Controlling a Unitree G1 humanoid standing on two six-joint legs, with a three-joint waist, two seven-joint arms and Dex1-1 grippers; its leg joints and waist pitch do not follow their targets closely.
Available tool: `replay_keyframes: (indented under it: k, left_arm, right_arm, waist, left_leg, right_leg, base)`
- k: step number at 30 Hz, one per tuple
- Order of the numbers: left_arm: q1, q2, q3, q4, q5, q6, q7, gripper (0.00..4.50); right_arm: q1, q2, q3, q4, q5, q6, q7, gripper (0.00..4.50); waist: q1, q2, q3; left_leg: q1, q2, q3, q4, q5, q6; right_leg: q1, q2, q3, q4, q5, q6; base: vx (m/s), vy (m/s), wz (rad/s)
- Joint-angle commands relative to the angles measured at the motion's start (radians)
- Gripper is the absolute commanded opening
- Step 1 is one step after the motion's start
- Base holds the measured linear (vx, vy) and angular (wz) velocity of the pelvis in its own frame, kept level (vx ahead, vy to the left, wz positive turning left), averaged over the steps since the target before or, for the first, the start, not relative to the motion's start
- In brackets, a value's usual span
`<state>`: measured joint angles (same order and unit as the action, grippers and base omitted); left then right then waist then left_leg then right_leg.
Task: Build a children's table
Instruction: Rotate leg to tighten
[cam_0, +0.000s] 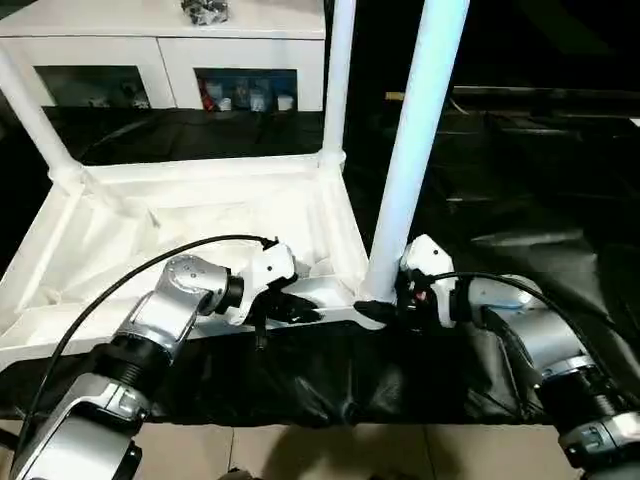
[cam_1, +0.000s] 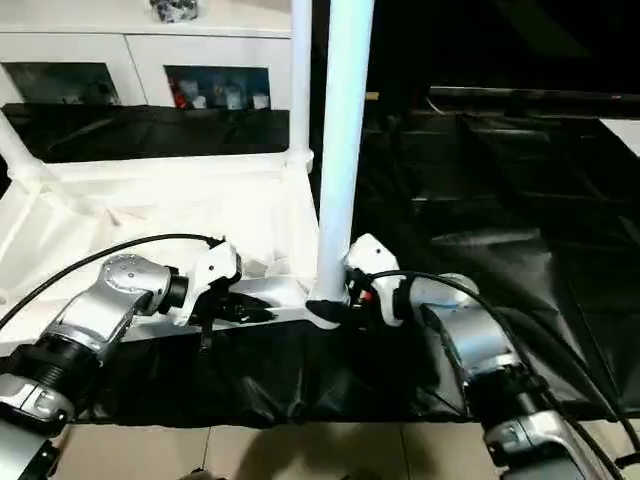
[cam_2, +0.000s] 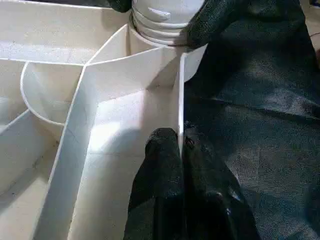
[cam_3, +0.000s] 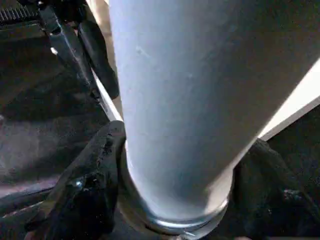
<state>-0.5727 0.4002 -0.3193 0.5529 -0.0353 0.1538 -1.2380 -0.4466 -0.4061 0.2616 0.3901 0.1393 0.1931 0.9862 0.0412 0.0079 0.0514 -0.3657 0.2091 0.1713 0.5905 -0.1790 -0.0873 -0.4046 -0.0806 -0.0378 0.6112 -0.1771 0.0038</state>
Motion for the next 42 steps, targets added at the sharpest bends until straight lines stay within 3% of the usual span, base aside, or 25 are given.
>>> replay_keyframes:
  k: [1,8,9,11,14,15,18,19,20,21,23,25,26,30,34,35,37,38,39,42]
  left_arm:
    - [0.017,-0.007,0.004,0.029,-0.004,0.002,0.004,0.0]
    - [-0.005,-0.063,0.019,0.063,0.016,-0.001,0.118,0.0]
    - [-0.013,-0.1,0.013,0.075,0.027,-0.001,0.163,0.0]
    - [-0.02,-0.128,0.007,0.083,0.034,0.003,0.188,0.0]
    - [-0.047,-0.214,-0.012,0.118,0.057,0.003,0.277,0.0]
    - [-0.057,-0.24,-0.018,0.132,0.067,-0.003,0.302,0.0]
    - [-0.086,-0.3,-0.03,0.167,0.089,-0.015,0.356,0.0]
    - [-0.09,-0.304,-0.032,0.171,0.093,-0.018,0.361,0.0]
    - [-0.094,-0.309,-0.032,0.177,0.1,-0.024,0.368,0.0]
    - [-0.097,-0.308,-0.029,0.178,0.103,-0.031,0.357,0.0]
    - [-0.096,-0.304,-0.027,0.173,0.1,-0.032,0.348,0.0]
    - [-0.085,-0.285,-0.021,0.159,0.093,-0.042,0.306,0.0]
    - [-0.075,-0.27,-0.018,0.151,0.089,-0.059,0.278,0.0]
    - [-0.038,-0.22,-0.015,0.11,0.065,-0.073,0.194,0.0]
    - [0.005,-0.149,0.0,0.046,0.019,-0.069,0.078,0.0]
    - [0.007,-0.145,0.001,0.043,0.017,-0.068,0.073,0.0]
    - [0.018,-0.114,0.006,0.02,-0.001,-0.063,0.023,0.0]
    - [0.02,-0.103,0.009,0.013,-0.006,-0.062,0.003,0.0]
    - [0.022,-0.089,0.008,0.009,-0.007,-0.064,-0.019,0.0]
    - [0.027,-0.061,0.004,-0.006,-0.008,-0.05,-0.066,0.0]
  right_arm:
    - [-0.023,0.001,-0.005,0.029,-0.029,-0.013,-0.018,2.74]
    - [0.016,0.065,-0.035,0.043,-0.023,0.0,-0.137,2.72]
    - [0.043,0.116,-0.053,0.041,-0.031,0.021,-0.239,2.72]
    - [0.063,0.152,-0.056,0.04,-0.043,0.025,-0.302,2.72]
    - [0.098,0.25,-0.025,0.061,-0.105,0.011,-0.462,2.72]
    - [0.088,0.288,-0.021,0.089,-0.123,0.002,-0.522,2.72]
    - [0.017,0.399,-0.044,0.168,-0.121,-0.025,-0.629,2.72]
    - [0.006,0.41,-0.048,0.176,-0.118,-0.029,-0.633,2.72]
    - [-0.007,0.421,-0.054,0.18,-0.114,-0.033,-0.636,3.28]
    - [-0.025,0.415,-0.064,0.179,-0.108,-0.045,-0.613,3.28]
    - [-0.028,0.404,-0.068,0.178,-0.106,-0.045,-0.601,3.42]
    - [-0.016,0.364,-0.078,0.157,-0.082,-0.046,-0.523,3.62]
    - [-0.006,0.332,-0.076,0.147,-0.083,-0.055,-0.474,3.78]
    - [0.022,0.22,-0.042,0.123,-0.103,-0.1,-0.329,3.88]
    - [0.047,0.102,-0.021,0.075,-0.064,-0.135,-0.108,3.88]
    - [0.047,0.098,-0.021,0.073,-0.062,-0.136,-0.098,3.88]
    - [0.049,0.06,-0.017,0.056,-0.039,-0.138,-0.006,3.88]
    - [0.048,0.049,-0.017,0.052,-0.032,-0.136,0.028,3.88]
    - [0.045,0.036,-0.01,0.052,-0.027,-0.14,0.07,3.88]
    - [0.039,0.012,0.005,0.055,-0.019,-0.143,0.146,3.88]
  waist:
    - [0.005,-0.006,-0.061]
    - [0.002,-0.002,-0.057]
    - [-0.003,-0.005,-0.055]
    - [-0.001,-0.006,-0.054]
    - [-0.004,-0.006,-0.049]
    - [-0.01,-0.003,-0.044]
    - [-0.019,-0.002,-0.047]
    - [-0.024,0.004,-0.049]
    - [-0.025,0.005,-0.051]
    - [-0.025,0.012,-0.055]
    - [-0.025,0.015,-0.06]
    - [-0.022,0.011,-0.06]
    - [-0.019,0.0,-0.061]
    - [-0.004,-0.002,-0.064]
    - [0.006,-0.004,-0.072]
    - [0.007,-0.006,-0.075]
    - [0.012,-0.005,-0.077]
    - [0.013,-0.005,-0.075]
    - [0.019,-0.003,-0.075]
    - [0.024,0.0,-0.075]
  left_leg:
    - [0.005,0.008,0.004,-0.072,-0.263,0.021]
    - [0.008,0.008,0.004,-0.074,-0.297,0.009]
    - [0.005,0.005,0.002,-0.077,-0.306,0.004]
    - [0.012,0.005,0.001,-0.077,-0.326,-0.005]
    - [0.017,0.002,-0.001,-0.08,-0.371,-0.009]
    - [0.02,-0.004,-0.006,-0.08,-0.409,-0.016]
    - [0.024,-0.009,-0.015,-0.078,-0.452,-0.022]
    - [0.024,-0.01,-0.017,-0.08,-0.47,-0.018]
    - [0.023,-0.009,-0.019,-0.082,-0.471,-0.017]
    - [0.018,-0.004,-0.023,-0.092,-0.472,-0.008]
    - [0.018,0.001,-0.02,-0.099,-0.46,0.001]
    - [0.015,0.004,-0.015,-0.099,-0.444,0.012]
    - [0.014,0.004,-0.01,-0.098,-0.425,0.021]
    - [0.008,0.008,0.0,-0.092,-0.343,0.049]
    - [0.011,0.011,0.01,-0.079,-0.255,0.082]
    - [0.001,0.009,0.01,-0.075,-0.206,0.095]
    - [-0.001,0.01,0.013,-0.07,-0.162,0.115]
    - [-0.004,0.009,0.014,-0.069,-0.151,0.119]
    - [0.002,0.011,0.016,-0.067,-0.146,0.123]
    - [0.003,0.014,0.015,-0.068,-0.149,0.12]
  right_leg:
    - [0.046,-0.042,0.026,-0.079,-0.277,-0.215]
    - [0.038,-0.042,0.028,-0.089,-0.354,-0.193]
    - [0.038,-0.04,0.026,-0.092,-0.385,-0.178]
    - [0.034,-0.043,0.026,-0.098,-0.43,-0.163]
    - [0.028,-0.041,0.023,-0.109,-0.518,-0.127]
    - [0.022,-0.043,0.018,-0.123,-0.618,-0.09]
    - [0.018,-0.045,0.004,-0.135,-0.713,-0.043]
    - [0.018,-0.047,-0.001,-0.14,-0.716,-0.036]
    - [0.022,-0.047,-0.005,-0.14,-0.706,-0.033]
    - [0.032,-0.047,-0.009,-0.14,-0.644,-0.042]
    - [0.036,-0.047,-0.007,-0.135,-0.543,-0.077]
    - [0.037,-0.045,-0.003,-0.128,-0.463,-0.112]
    - [0.038,-0.047,0.0,-0.124,-0.438,-0.129]
    - [0.044,-0.051,0.012,-0.112,-0.346,-0.165]
    - [0.046,-0.05,0.019,-0.095,-0.234,-0.218]
    - [0.055,-0.048,0.019,-0.082,-0.167,-0.231]
    - [0.055,-0.046,0.017,-0.075,-0.104,-0.249]
    - [0.055,-0.044,0.018,-0.074,-0.091,-0.252]
    - [0.053,-0.044,0.017,-0.07,-0.079,-0.264]
    - [0.052,-0.042,0.014,-0.067,-0.079,-0.271]
  base:
    - [0.0,0.0,0.0]
    - [0.0,0.0,0.0]
    - [0.0,0.0,0.0]
    - [0.0,0.0,0.0]
    - [0.0,0.0,0.0]
    - [0.0,0.0,0.0]
    - [0.0,0.0,0.0]
    - [0.0,0.0,0.0]
    - [0.0,0.0,0.0]
    - [0.0,0.0,0.0]
    - [0.0,0.0,0.0]
    - [0.0,0.0,0.0]
    - [0.0,0.0,0.0]
    - [0.0,0.0,0.0]
    - [0.066,-0.032,0.07]
    - [0.051,-0.032,0.01]
    - [0.026,-0.016,0.0]
    - [0.0,0.0,0.0]
    - [0.0,0.0,0.0]
    - [0.0,0.0,0.0]
